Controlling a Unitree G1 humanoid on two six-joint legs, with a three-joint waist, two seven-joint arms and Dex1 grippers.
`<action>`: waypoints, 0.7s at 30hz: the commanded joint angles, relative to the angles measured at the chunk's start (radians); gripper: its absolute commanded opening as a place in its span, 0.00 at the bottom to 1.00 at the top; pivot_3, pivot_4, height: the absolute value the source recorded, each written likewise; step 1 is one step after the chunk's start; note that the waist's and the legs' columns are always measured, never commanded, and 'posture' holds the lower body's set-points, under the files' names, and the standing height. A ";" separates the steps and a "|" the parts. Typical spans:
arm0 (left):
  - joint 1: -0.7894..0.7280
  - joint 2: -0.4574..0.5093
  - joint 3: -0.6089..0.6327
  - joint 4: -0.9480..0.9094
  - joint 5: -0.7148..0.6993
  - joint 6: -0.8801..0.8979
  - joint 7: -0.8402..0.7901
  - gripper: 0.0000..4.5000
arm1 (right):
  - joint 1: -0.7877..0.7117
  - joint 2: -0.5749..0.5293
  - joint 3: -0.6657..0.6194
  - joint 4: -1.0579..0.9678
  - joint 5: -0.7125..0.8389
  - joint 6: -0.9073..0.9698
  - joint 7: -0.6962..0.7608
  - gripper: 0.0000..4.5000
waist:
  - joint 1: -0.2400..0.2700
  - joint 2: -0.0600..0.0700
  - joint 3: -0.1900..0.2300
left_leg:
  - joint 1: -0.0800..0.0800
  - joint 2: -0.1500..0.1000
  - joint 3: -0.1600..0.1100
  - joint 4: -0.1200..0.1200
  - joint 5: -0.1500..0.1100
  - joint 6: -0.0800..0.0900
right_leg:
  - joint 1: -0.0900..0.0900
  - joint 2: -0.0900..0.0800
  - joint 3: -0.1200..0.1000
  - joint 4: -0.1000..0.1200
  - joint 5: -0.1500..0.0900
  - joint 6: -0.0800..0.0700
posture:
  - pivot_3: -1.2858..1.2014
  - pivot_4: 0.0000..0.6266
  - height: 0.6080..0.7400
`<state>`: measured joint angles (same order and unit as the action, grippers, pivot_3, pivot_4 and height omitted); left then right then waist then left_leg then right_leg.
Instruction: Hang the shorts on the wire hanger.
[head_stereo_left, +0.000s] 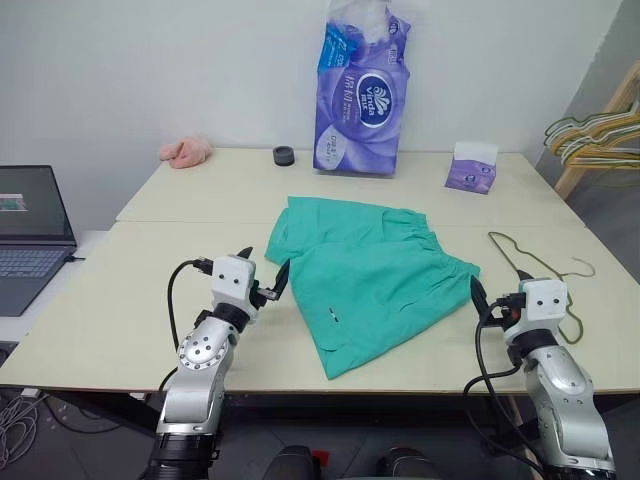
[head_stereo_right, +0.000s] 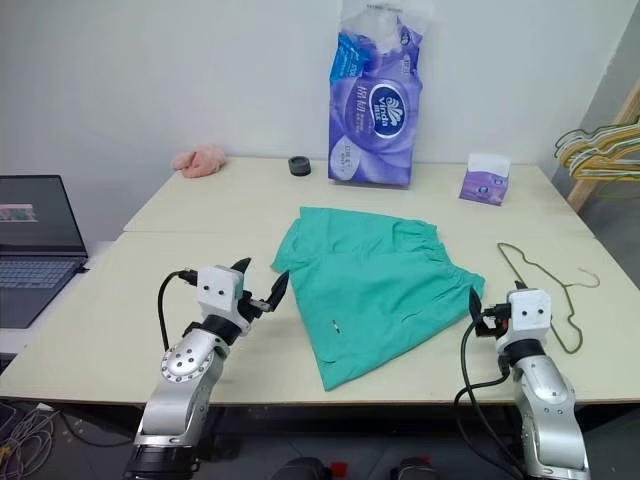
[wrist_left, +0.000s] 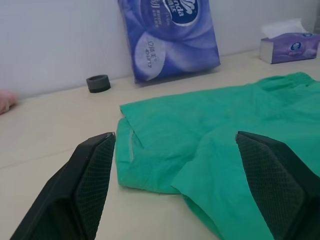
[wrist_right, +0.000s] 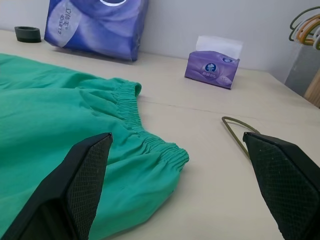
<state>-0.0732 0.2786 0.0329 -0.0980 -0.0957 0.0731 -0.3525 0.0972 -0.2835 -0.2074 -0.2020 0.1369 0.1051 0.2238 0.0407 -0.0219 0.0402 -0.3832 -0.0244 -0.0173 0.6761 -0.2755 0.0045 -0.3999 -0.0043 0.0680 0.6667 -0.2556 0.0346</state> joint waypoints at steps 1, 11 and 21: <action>-0.004 0.053 -0.058 -0.041 0.006 -0.006 -0.097 1.00 | -0.019 -0.037 0.000 -0.069 0.020 0.011 0.043 1.00 | -0.004 0.002 0.002 | 0.001 0.000 0.000 0.000 0.000 0.000 | 0.002 0.000 0.000 -0.001 0.000 0.000 | 0.53 0.04 1.00; -0.029 0.366 -0.365 -0.254 -0.148 0.285 -0.653 1.00 | 0.125 -0.386 0.138 -0.423 0.225 0.242 0.483 1.00 | -0.040 0.007 0.006 | 0.009 0.002 -0.003 -0.001 -0.004 0.003 | 0.012 -0.001 -0.003 -0.004 -0.009 0.000 | 0.51 0.06 1.00; -0.141 0.289 -0.460 -0.115 -0.009 0.308 -0.586 1.00 | 0.189 -0.446 0.150 -0.508 0.200 0.258 0.513 1.00 | -0.050 0.005 0.009 | 0.010 0.002 -0.003 -0.001 -0.005 0.003 | 0.013 0.000 -0.003 -0.004 -0.010 0.003 | 0.49 0.07 1.00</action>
<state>-0.2031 0.5667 -0.4082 -0.2152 -0.1275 0.3858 -0.9441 0.2800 -0.7315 -0.0538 -0.6776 0.3385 0.3816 0.7369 -0.0088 -0.0167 0.0492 -0.3728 -0.0223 -0.0204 0.6749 -0.2812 0.0071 -0.3873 -0.0047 0.0652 0.6624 -0.2661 0.0377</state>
